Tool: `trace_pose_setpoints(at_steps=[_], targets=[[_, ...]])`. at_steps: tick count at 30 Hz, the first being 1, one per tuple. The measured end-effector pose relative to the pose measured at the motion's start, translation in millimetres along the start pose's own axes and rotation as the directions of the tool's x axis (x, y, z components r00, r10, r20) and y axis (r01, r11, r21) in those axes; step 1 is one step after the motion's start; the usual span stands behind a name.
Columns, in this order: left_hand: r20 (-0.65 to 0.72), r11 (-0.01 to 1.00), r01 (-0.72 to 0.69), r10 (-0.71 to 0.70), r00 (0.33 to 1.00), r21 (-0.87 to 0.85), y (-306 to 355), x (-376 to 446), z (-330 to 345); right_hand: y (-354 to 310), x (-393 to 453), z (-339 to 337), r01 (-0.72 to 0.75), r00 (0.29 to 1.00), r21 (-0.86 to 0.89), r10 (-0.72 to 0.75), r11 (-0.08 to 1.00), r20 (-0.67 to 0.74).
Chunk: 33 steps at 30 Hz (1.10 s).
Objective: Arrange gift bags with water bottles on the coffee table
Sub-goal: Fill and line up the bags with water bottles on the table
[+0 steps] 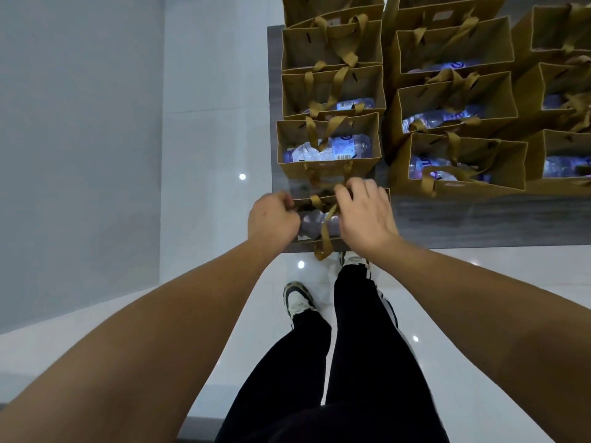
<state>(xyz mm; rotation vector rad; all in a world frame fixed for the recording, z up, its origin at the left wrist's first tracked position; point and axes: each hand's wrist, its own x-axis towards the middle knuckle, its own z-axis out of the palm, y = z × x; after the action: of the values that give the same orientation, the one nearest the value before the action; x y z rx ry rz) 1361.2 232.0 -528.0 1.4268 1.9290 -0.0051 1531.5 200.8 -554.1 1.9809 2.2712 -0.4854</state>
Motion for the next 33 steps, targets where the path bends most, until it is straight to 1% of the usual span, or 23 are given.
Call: trace_pose_setpoints(at_steps=[3, 7, 9, 11, 12, 14, 16, 18, 20, 21, 23, 25, 26, 28, 30, 33], targets=[[-0.117, 0.999, -0.031, 0.03, 0.993, -0.006, 7.0, 9.3, -4.7, 4.0, 12.8, -4.2, 0.027, 0.995, -0.117, -0.016, 0.993, 0.094], [-0.209, 0.996, -0.09, 0.082, 0.974, -0.029, 26.9, 29.0, -7.9, 17.3, 21.0, 1.2, 0.081, 0.996, -0.176, -0.074, 0.981, 0.049], [-0.242, 0.984, -0.166, 0.176, 0.954, 0.063, 38.3, 37.8, -6.6, 27.2, 25.5, 5.4, 0.12, 0.993, -0.159, -0.118, 0.98, 0.022], [-0.245, 0.945, -0.253, 0.301, 0.922, 0.209, 47.7, 46.9, -5.1, 38.4, 30.0, 8.9, 0.188, 0.982, -0.085, -0.188, 0.979, 0.002], [-0.217, 0.911, -0.3, 0.366, 0.905, 0.282, 51.8, 51.7, -4.7, 44.2, 31.7, 10.7, 0.222, 0.975, -0.036, -0.222, 0.974, -0.007], [-0.114, 0.827, -0.403, 0.479, 0.871, 0.393, 57.6, 62.4, -3.9, 54.8, 34.2, 13.6, 0.269, 0.963, 0.078, -0.267, 0.96, -0.032], [0.011, 0.741, -0.491, 0.547, 0.837, 0.458, 61.3, 74.2, -3.0, 61.2, 37.5, 13.4, 0.274, 0.962, 0.219, -0.265, 0.936, -0.07], [0.115, 0.663, -0.542, 0.573, 0.811, 0.517, 64.3, 84.7, -1.8, 63.4, 41.1, 10.4, 0.258, 0.966, 0.338, -0.23, 0.905, -0.12], [0.181, 0.59, -0.549, 0.566, 0.804, 0.592, 67.0, 94.6, -0.5, 63.4, 45.4, 7.3, 0.26, 0.964, 0.384, -0.217, 0.886, -0.153], [0.207, 0.56, -0.538, 0.547, 0.811, 0.63, 67.7, 98.7, 0.2, 63.4, 47.4, 7.0, 0.266, 0.962, 0.396, -0.217, 0.879, -0.164], [0.227, 0.542, -0.49, 0.48, 0.847, 0.683, 68.6, 103.3, 1.0, 64.0, 48.8, 8.7, 0.282, 0.957, 0.411, -0.226, 0.867, -0.181], [0.216, 0.548, -0.427, 0.408, 0.887, 0.719, 70.1, 105.3, 0.7, 64.1, 47.5, 13.2, 0.302, 0.951, 0.403, -0.244, 0.864, -0.189], [0.21, 0.547, -0.409, 0.39, 0.897, 0.731, 71.6, 106.3, -0.2, 64.2, 46.5, 15.9, 0.301, 0.951, 0.405, -0.242, 0.863, -0.192], [0.206, 0.541, -0.409, 0.397, 0.894, 0.734, 73.2, 107.8, -3.3, 63.4, 44.2, 19.3, 0.272, 0.958, 0.435, -0.201, 0.858, -0.203], [0.217, 0.543, -0.445, 0.433, 0.875, 0.712, 74.4, 109.1, -5.3, 62.7, 43.1, 22.6, 0.246, 0.964, 0.455, -0.168, 0.856, -0.205], [0.227, 0.586, -0.517, 0.496, 0.838, 0.624, 75.0, 106.9, -2.6, 61.5, 43.0, 22.5, 0.244, 0.966, 0.453, -0.171, 0.857, -0.196]])
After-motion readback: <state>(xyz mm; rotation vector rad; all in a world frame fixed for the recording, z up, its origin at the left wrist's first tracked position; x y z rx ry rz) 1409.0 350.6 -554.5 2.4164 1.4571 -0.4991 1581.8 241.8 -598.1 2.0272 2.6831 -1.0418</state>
